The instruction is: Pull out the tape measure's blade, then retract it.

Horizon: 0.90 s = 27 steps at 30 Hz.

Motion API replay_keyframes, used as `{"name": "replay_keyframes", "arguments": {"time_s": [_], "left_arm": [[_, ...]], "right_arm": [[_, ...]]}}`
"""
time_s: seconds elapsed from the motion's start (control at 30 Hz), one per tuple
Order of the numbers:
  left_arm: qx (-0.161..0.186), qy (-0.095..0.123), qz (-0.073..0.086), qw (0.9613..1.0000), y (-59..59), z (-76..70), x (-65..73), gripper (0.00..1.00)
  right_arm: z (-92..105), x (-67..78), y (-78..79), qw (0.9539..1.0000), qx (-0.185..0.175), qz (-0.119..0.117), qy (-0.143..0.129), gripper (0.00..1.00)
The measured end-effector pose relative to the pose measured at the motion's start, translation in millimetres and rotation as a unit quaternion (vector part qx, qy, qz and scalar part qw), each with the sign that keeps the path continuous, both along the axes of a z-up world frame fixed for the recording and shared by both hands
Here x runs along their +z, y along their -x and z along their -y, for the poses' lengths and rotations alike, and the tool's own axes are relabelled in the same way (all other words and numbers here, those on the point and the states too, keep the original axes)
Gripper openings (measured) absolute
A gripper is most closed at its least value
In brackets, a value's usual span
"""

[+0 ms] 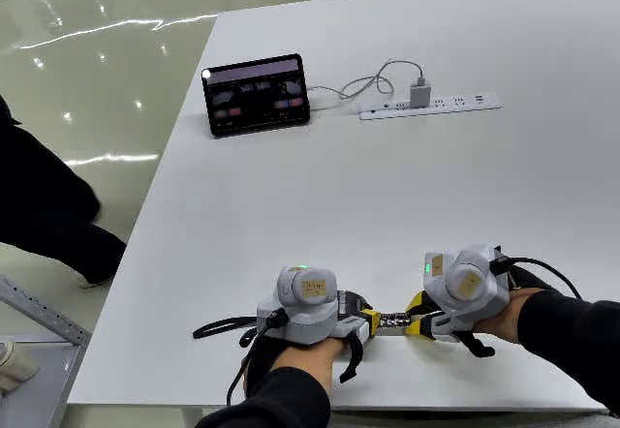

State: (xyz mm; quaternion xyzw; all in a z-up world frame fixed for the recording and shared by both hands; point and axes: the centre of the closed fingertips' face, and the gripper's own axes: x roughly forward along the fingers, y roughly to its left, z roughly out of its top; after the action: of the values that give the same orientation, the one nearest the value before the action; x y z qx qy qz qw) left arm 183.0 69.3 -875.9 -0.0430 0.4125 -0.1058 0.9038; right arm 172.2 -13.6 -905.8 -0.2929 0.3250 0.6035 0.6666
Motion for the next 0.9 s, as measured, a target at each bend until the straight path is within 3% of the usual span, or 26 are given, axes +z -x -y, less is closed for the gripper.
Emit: {"name": "replay_keyframes", "arguments": {"time_s": [0.9], "left_arm": [[0.0,0.013,-0.003,0.9999,0.3,-0.1,0.6,0.57]], "right_arm": [[-19.5,-0.3,1.9,0.9999,0.012,0.0,-0.008,0.09]]}}
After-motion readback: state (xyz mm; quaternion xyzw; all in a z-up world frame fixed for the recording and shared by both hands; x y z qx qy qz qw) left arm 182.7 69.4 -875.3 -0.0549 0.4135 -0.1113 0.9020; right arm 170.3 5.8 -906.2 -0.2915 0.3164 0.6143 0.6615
